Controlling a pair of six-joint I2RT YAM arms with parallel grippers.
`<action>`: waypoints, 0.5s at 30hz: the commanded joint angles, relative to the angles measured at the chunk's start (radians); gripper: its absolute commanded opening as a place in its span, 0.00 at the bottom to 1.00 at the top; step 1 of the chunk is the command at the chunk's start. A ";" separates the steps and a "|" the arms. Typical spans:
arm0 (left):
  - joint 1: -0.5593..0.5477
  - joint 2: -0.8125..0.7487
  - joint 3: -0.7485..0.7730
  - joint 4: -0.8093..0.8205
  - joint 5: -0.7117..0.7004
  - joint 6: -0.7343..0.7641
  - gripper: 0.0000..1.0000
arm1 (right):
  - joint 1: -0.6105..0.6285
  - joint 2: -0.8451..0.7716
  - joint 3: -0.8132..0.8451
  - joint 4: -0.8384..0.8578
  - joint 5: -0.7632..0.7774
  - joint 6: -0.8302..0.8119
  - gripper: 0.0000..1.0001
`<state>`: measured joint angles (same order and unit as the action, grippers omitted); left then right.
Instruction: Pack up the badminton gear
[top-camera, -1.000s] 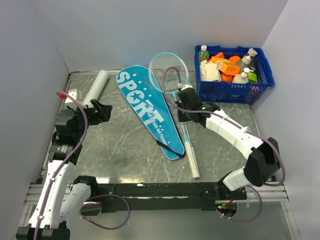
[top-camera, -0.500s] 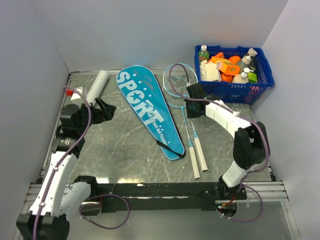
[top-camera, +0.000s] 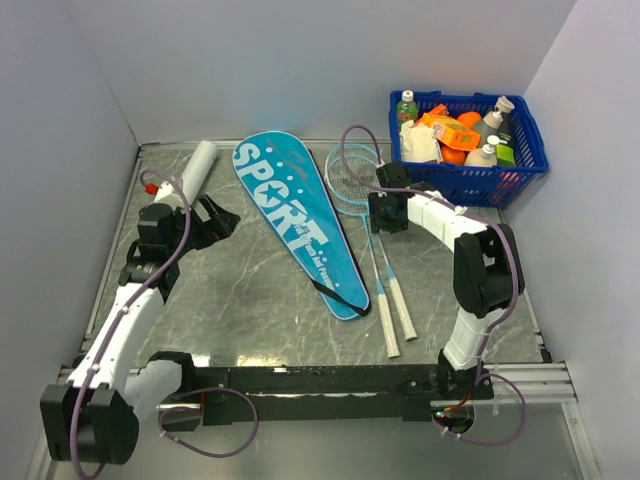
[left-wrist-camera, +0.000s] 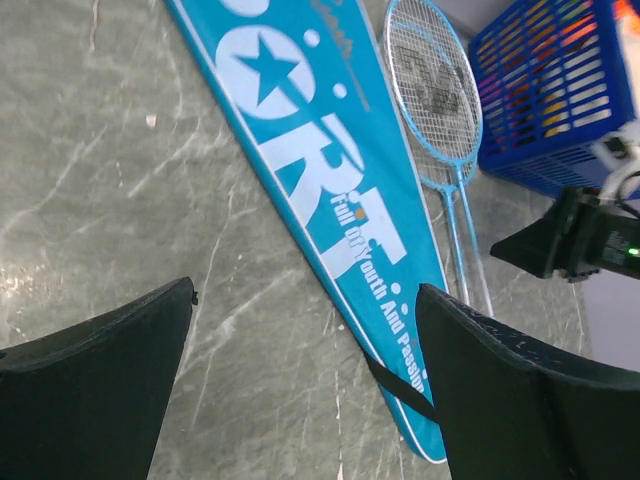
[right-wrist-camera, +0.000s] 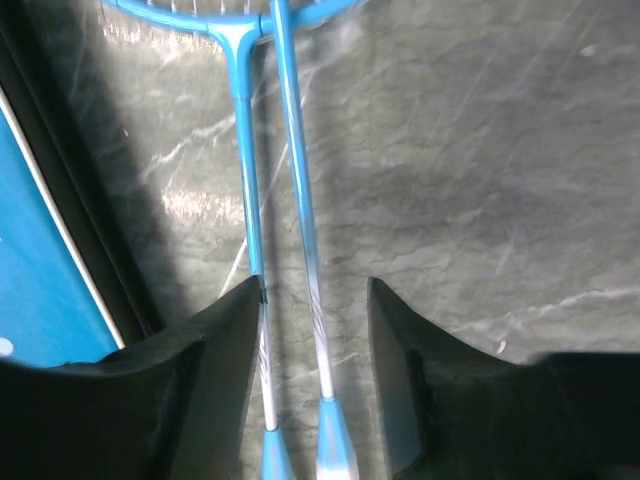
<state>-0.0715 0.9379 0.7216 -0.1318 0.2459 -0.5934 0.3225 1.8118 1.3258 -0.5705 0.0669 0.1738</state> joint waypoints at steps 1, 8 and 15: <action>-0.004 0.064 -0.005 0.072 0.004 -0.057 0.97 | 0.012 -0.107 0.039 0.009 0.054 0.006 0.60; -0.010 0.183 -0.005 0.124 -0.033 -0.118 0.97 | 0.127 -0.186 0.018 0.009 0.043 0.001 0.61; -0.063 0.349 0.013 0.201 -0.118 -0.158 0.97 | 0.179 -0.115 -0.004 0.050 -0.019 0.039 0.60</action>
<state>-0.1047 1.2106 0.7116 -0.0166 0.1925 -0.7063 0.4965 1.6558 1.3251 -0.5583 0.0750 0.1856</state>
